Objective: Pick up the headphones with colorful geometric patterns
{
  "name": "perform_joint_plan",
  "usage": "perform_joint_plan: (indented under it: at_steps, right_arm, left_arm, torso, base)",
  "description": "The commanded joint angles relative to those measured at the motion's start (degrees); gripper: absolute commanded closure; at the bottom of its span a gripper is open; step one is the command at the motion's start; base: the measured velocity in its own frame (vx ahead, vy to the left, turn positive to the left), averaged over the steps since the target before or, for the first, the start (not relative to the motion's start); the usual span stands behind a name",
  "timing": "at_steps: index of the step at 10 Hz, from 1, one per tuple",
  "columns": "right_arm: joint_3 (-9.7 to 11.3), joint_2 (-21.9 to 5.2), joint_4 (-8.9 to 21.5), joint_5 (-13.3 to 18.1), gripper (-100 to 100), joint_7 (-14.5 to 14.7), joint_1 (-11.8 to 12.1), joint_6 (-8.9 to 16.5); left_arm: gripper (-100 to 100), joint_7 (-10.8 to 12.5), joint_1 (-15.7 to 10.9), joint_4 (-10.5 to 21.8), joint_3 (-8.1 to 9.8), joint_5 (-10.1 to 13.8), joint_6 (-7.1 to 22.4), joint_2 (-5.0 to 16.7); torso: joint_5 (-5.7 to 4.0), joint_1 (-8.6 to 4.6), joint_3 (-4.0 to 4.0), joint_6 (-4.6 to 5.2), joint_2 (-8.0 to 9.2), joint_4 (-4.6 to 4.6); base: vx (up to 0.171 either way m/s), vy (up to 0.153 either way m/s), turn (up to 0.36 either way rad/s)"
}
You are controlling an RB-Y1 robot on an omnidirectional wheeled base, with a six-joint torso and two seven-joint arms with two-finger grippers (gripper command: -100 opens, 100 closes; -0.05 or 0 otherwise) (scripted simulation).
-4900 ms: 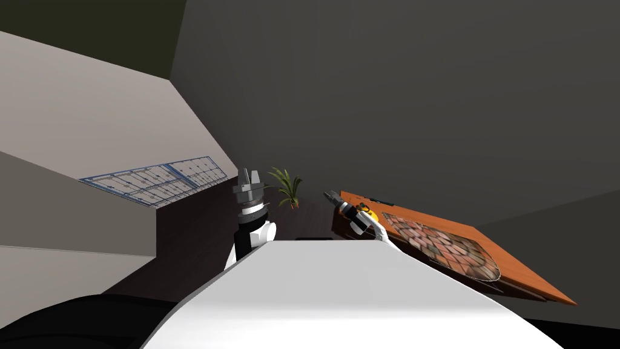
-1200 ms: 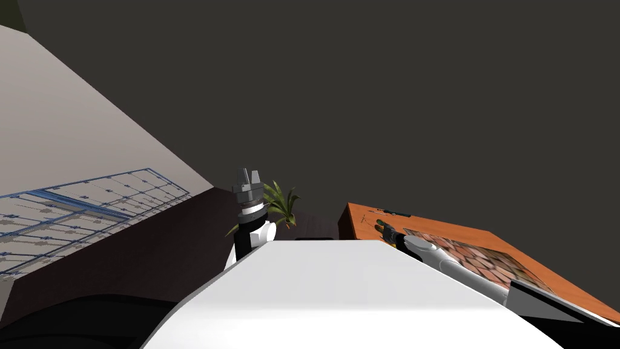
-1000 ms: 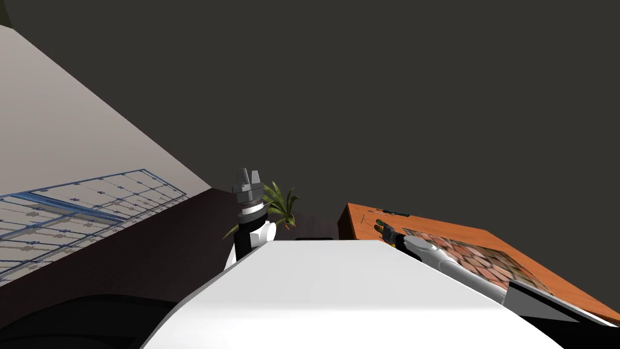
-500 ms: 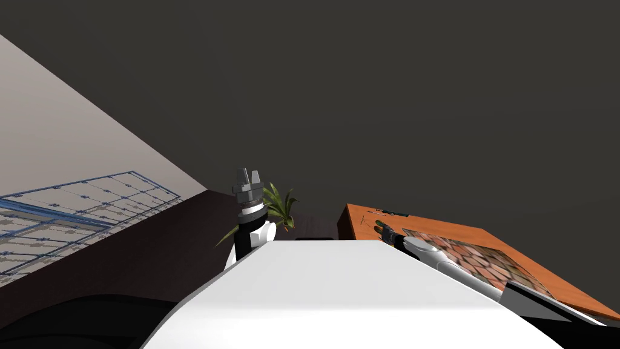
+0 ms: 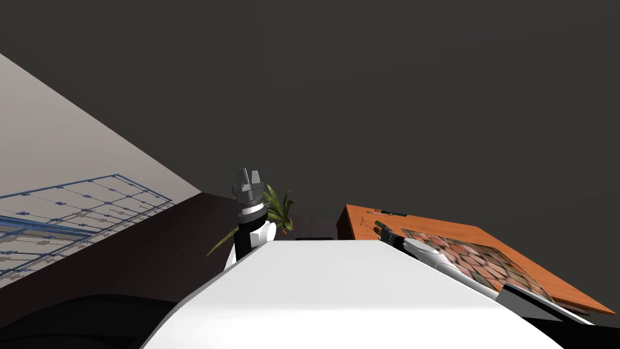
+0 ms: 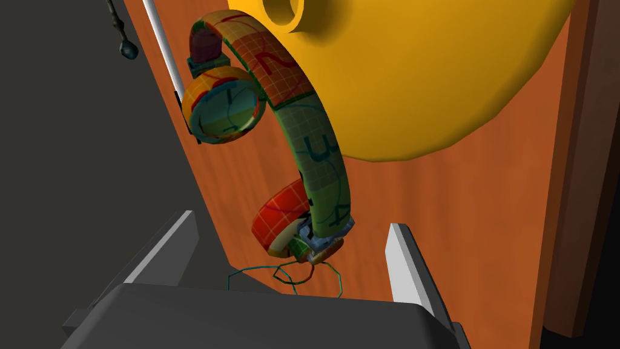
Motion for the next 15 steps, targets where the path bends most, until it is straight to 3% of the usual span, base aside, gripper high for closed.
perform_joint_plan:
  at_steps: [1, 2, 3, 4, 8, 9, 10, 12, 15]
  right_arm:
    - [-0.4, 0.3, 0.3, -0.6, -100, 1.7, 0.1, -0.3]
    - [-1.1, 0.8, 0.7, -1.5, -100, 3.8, 0.1, -0.7]
    - [-0.5, 0.4, 0.2, -1.0, -100, 2.3, 0.2, -0.3]
    - [-0.5, 0.4, 0.2, -1.1, 100, 2.6, 0.2, -0.3]
    - [-0.5, 0.5, 0.1, -1.1, 100, 2.5, 0.2, -0.3]
    - [-0.5, 0.5, 0.1, -1.1, 0, 2.5, 0.2, -0.3]
    - [0.2, -0.2, -0.1, 0.4, 100, -0.3, 0.0, 0.1]
    - [0.9, -0.8, -0.6, 1.3, 100, -2.3, -0.1, 0.4]
    - [3.0, -2.4, -1.8, 4.1, 100, -8.0, -0.4, 1.5]
  left_arm:
    - [0, 0.0, 0.0, 0.0, 0.0, 0.0, 0.0, 0.0]
    - [0, 0.0, 0.0, 0.0, 0.0, 0.0, 0.0, 0.0]
    - [0, 0.0, 0.0, 0.0, 0.0, 0.0, 0.0, 0.0]
    - [0, 0.0, 0.0, 0.0, 0.0, 0.0, 0.0, 0.0]
    - [0, 0.0, 0.0, 0.0, 0.0, 0.0, 0.0, 0.0]
    - [0, 0.0, 0.0, 0.0, 0.0, 0.0, 0.0, 0.0]
    - [0, 0.0, 0.0, 0.0, 0.0, 0.0, 0.0, 0.0]
    - [0, 0.0, 0.0, 0.0, -0.01, 0.0, 0.0, 0.0]
    - [0, 0.0, 0.0, 0.0, 0.0, 0.0, 0.0, 0.0]
  torso:
    - [0.0, 0.0, 0.0, 0.0, 0.0, 0.0]
    - [0.0, 0.01, 0.02, -0.01, 0.03, 0.01]
    - [0.0, 0.01, 0.03, 0.0, 0.05, 0.01]
    - [0.01, 0.02, 0.05, -0.01, 0.1, 0.02]
    - [0.02, 0.03, 0.08, -0.02, 0.15, 0.03]
    - [0.02, 0.04, 0.09, -0.02, 0.16, 0.04]
    - [0.03, 0.04, 0.1, -0.02, 0.17, 0.04]
    - [0.05, 0.07, 0.19, -0.07, 0.35, 0.06]
    - [0.08, 0.14, 0.22, -0.03, 0.38, 0.08]
  base:
    - [0.035, -0.004, -0.023]
    - [0.033, -0.004, -0.043]
    - [0.016, -0.002, -0.01]
    - [0.0, 0.0, 0.0]
    - [0.0, 0.0, 0.0]
    - [0.0, 0.0, 0.0]
    - [-0.039, 0.005, 0.059]
    - [-0.059, 0.003, 0.071]
    - [-0.053, 0.013, 0.052]
